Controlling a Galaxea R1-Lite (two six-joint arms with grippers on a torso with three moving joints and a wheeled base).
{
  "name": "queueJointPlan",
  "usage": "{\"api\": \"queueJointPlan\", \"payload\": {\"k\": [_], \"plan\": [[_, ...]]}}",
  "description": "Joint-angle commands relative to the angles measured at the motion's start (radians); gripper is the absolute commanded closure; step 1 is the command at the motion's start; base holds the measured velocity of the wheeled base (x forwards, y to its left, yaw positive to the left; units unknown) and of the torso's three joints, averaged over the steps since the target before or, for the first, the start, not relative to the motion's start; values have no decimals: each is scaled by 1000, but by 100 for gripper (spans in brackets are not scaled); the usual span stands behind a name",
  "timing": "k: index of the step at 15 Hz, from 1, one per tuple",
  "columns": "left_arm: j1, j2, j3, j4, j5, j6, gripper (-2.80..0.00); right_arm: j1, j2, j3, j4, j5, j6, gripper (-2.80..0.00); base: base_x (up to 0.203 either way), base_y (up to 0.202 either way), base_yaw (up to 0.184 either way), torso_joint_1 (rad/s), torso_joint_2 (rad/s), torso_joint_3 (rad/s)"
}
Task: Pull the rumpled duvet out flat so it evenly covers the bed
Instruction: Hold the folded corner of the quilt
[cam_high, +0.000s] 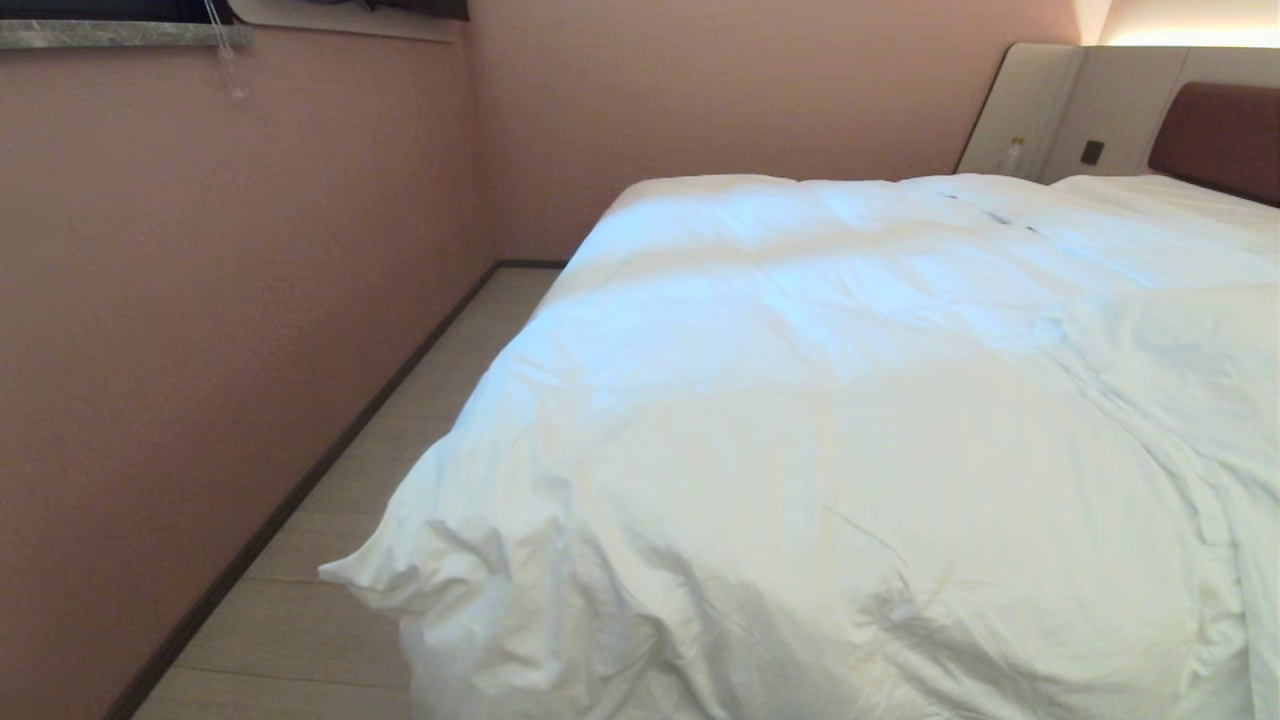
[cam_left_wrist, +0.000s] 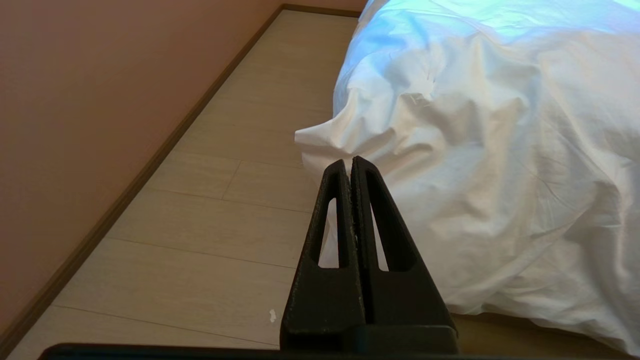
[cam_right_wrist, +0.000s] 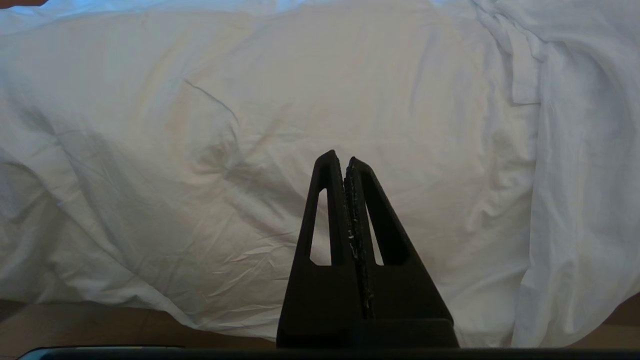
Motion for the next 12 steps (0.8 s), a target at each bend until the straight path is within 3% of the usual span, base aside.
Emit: {"api": "queueJointPlan", "payload": {"k": [1, 12], "plan": [[0, 0, 0, 0, 1, -2, 0, 0, 0, 0, 0, 0, 0, 0, 0, 0, 0, 0, 0, 0], [0, 2, 0, 4, 2, 19, 0, 0, 0, 0, 0, 0, 0, 0, 0, -6, 1, 0, 0, 1]]}}
